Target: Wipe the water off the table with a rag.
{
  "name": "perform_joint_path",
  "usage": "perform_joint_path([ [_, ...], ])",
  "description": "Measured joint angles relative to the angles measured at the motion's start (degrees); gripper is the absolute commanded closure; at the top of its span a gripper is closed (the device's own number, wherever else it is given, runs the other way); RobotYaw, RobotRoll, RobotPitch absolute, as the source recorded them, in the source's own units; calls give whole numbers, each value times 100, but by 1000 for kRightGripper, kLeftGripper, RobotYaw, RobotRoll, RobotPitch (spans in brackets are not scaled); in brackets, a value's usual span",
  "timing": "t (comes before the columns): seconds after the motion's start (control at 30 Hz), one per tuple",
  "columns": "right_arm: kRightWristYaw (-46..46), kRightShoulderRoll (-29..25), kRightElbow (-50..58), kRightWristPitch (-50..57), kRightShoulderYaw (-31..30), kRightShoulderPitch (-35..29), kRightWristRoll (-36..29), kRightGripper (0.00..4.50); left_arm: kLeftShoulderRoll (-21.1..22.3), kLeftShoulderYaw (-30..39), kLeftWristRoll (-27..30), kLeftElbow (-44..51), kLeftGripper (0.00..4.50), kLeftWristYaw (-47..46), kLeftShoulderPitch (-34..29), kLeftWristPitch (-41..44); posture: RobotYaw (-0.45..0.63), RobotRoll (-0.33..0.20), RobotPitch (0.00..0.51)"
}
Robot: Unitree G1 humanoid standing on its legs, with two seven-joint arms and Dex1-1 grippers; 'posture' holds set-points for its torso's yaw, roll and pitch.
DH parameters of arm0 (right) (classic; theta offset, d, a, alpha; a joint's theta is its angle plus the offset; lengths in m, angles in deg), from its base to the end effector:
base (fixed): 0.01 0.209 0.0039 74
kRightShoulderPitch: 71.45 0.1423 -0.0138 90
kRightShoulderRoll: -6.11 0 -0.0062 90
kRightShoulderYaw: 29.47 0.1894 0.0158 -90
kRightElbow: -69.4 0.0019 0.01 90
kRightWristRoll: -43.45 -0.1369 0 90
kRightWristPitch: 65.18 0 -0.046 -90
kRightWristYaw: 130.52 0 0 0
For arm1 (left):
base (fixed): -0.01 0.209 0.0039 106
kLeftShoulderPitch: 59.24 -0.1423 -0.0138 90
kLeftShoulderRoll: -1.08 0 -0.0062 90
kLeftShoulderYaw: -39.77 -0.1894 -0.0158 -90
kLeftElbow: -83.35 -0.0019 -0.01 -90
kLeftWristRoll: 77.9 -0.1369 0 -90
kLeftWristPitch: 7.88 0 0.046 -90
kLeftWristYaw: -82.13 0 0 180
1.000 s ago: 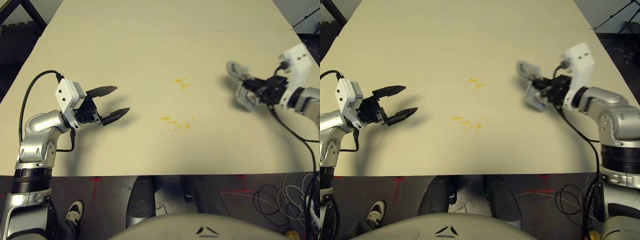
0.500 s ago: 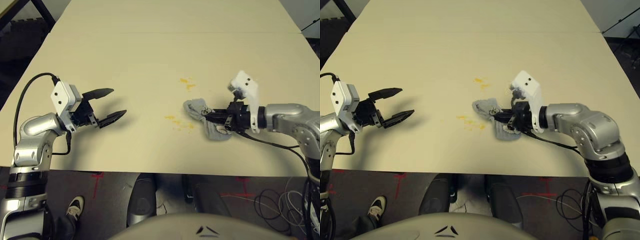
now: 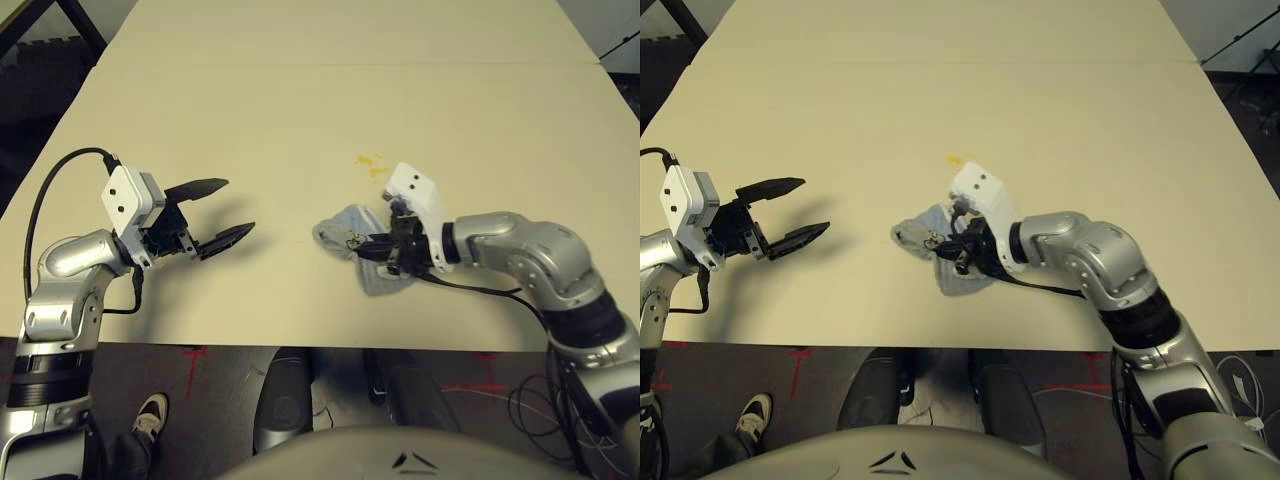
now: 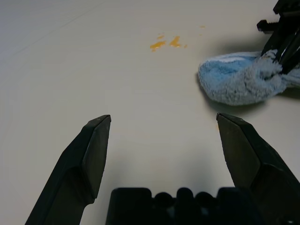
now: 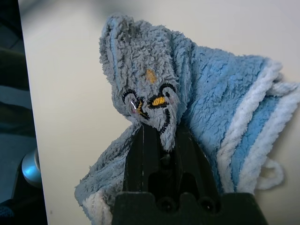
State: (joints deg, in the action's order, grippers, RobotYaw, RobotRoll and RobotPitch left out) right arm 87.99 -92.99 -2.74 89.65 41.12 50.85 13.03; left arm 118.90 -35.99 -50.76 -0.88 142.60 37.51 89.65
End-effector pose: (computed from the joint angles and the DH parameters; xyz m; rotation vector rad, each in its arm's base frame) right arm 0.2521 -0.1217 0.1513 -0.1489 0.5573 1.1957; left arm 0.2136 0.3022 0.1609 0.3612 -0.0446 -0.8963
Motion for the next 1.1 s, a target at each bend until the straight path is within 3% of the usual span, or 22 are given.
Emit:
perform_joint_path([
  [0.2,-61,328,-85,-2,-248,98,161,4431,13,56,1,28,0,-22,-77,10,305,0,238],
  [0.37,-11,202,-25,17,-255,98,146,4431,8,52,1,43,0,-41,-77,18,287,0,237],
  [0.73,162,-963,549,433,355,-108,-164,4432,-78,-113,-20,-64,0,-25,190,-16,285,0,237],
  [0.77,164,-1054,603,485,457,-158,-199,4432,-89,-140,-21,-114,0,-21,205,-29,238,0,229],
  [0.97,298,-1704,866,647,945,-442,-430,4432,-134,-227,-31,-248,0,24,386,-111,218,0,222],
  [1.1,332,-1748,787,769,1563,-459,-655,4432,-218,-274,-40,-416,0,27,435,-168,207,0,216],
])
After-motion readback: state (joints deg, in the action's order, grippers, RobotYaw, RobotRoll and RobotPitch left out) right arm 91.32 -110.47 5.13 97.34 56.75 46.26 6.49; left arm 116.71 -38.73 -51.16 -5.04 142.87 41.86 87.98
